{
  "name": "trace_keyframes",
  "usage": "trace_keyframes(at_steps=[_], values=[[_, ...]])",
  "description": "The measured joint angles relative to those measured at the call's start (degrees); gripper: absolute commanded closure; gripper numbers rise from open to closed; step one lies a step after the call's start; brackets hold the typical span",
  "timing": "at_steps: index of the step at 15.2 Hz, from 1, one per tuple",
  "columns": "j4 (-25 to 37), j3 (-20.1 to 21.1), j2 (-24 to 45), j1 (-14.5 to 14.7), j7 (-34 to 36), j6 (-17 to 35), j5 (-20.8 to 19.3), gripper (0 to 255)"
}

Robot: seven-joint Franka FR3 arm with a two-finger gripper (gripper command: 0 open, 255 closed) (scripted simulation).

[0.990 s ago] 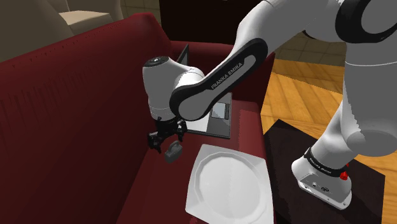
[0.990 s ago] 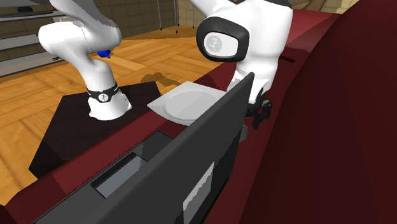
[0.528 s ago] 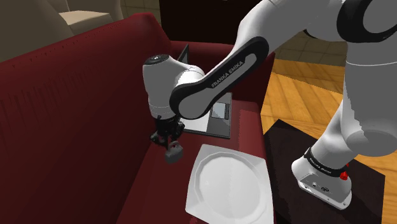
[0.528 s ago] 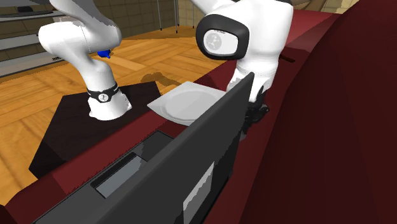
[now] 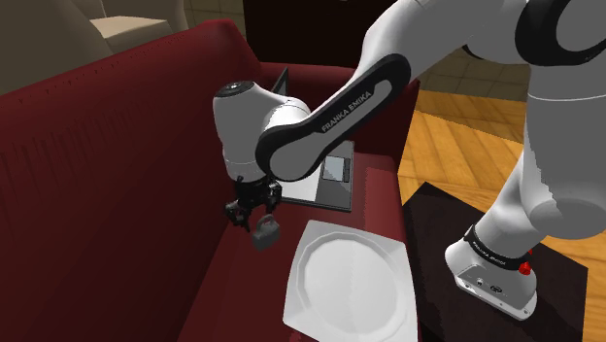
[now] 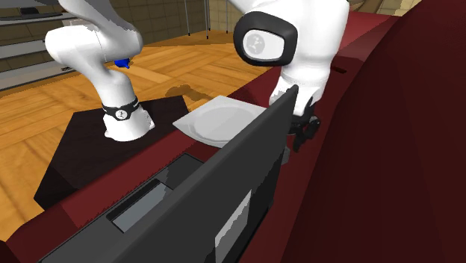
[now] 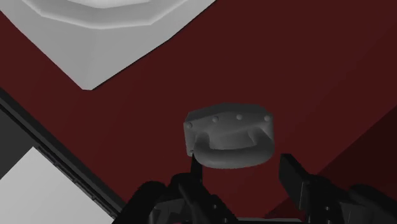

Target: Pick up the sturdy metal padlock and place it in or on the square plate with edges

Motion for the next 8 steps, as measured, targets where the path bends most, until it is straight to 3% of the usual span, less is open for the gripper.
trace_keyframes(at_steps=[5, 8], values=[[15.9, -0.7, 3.9, 5.8, 4.8, -23.7, -1.6, 0], [16.8, -1.0, 4.8, 6.4, 5.4, -25.6, -2.0, 0]])
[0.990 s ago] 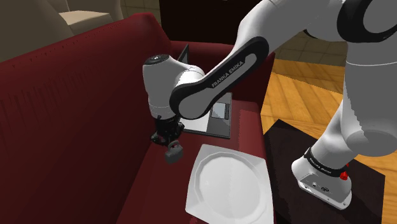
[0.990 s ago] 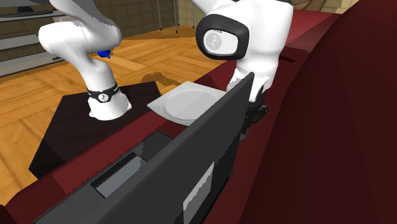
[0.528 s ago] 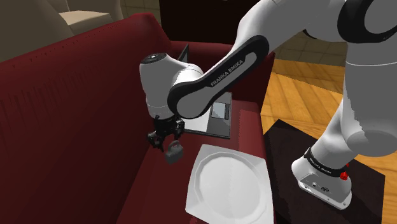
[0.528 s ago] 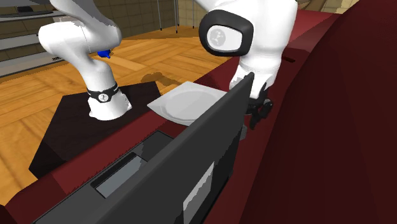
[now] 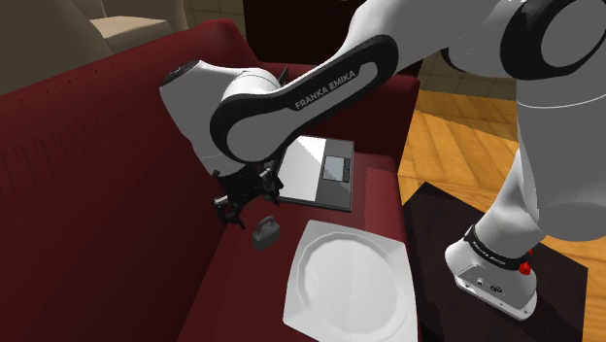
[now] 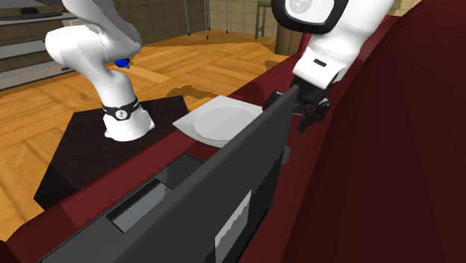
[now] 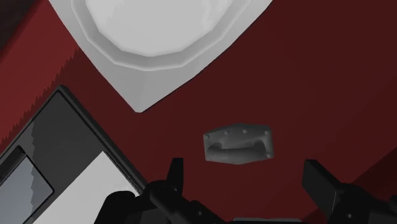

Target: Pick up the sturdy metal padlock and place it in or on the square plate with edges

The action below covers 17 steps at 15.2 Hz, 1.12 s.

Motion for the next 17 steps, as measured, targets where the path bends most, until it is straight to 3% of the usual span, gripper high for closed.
trace_keyframes(at_steps=[11, 12, 17], values=[[-3.6, -0.3, 0.4, -0.3, 0.4, 3.6, -0.4, 0], [-3.6, -0.3, 0.4, -0.3, 0.4, 3.6, -0.4, 255], [-3.6, -0.3, 0.4, -0.3, 0.4, 3.6, -0.4, 255]])
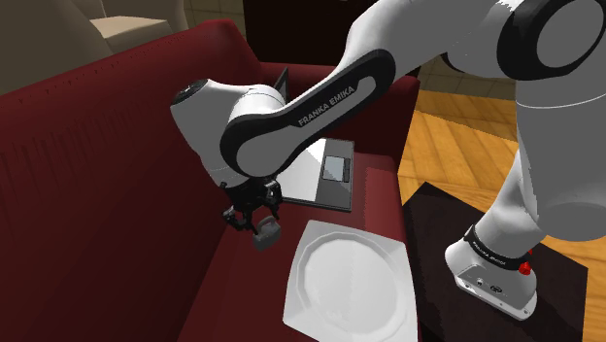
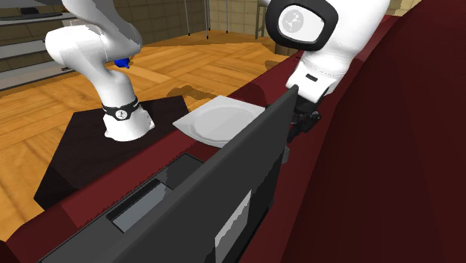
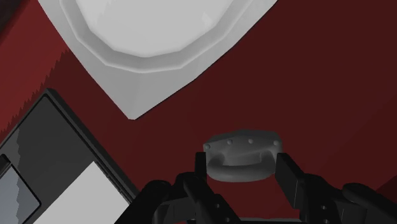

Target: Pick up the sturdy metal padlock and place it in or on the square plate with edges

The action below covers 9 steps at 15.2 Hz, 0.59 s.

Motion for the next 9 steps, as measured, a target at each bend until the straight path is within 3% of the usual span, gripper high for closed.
trace_keyframes(at_steps=[9], values=[[0.9, 0.3, -1.0, -0.2, -0.3, -1.8, 0.5, 255]])
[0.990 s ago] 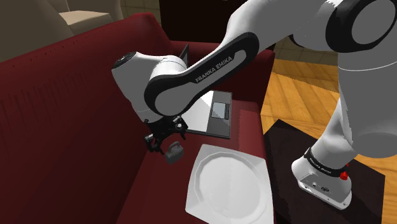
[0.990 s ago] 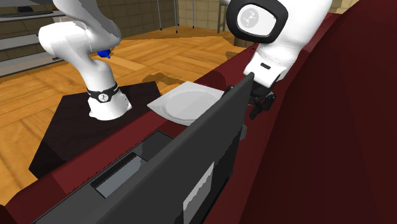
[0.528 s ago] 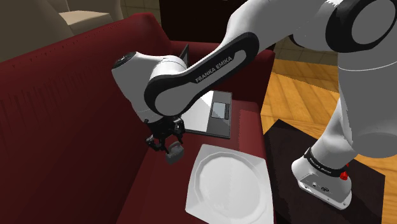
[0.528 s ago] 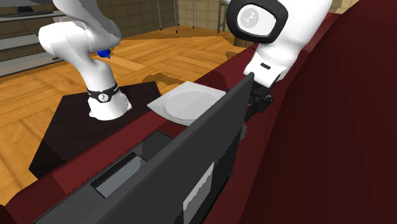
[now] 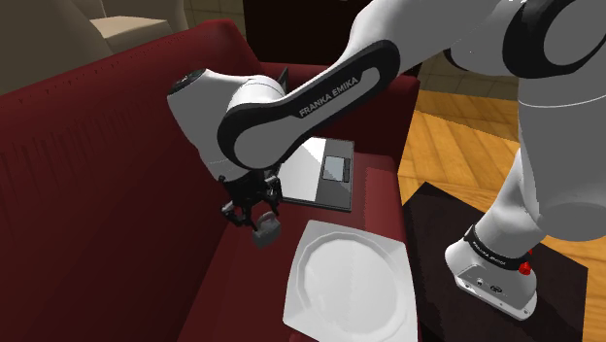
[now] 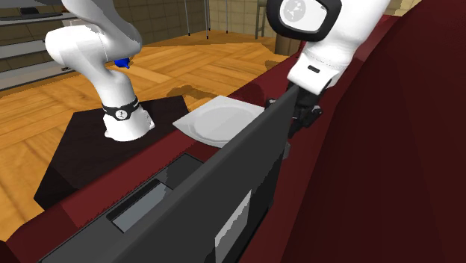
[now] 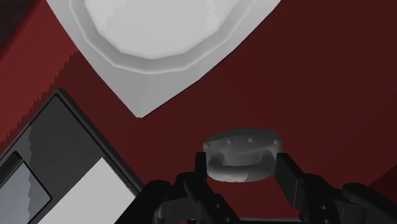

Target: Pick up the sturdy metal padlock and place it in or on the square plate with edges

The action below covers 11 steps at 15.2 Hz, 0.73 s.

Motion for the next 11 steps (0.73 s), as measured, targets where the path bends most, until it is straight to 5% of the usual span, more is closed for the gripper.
trace_keyframes(at_steps=[11], values=[[4.2, 0.9, -3.1, -0.3, -0.9, -6.9, 1.6, 255]])
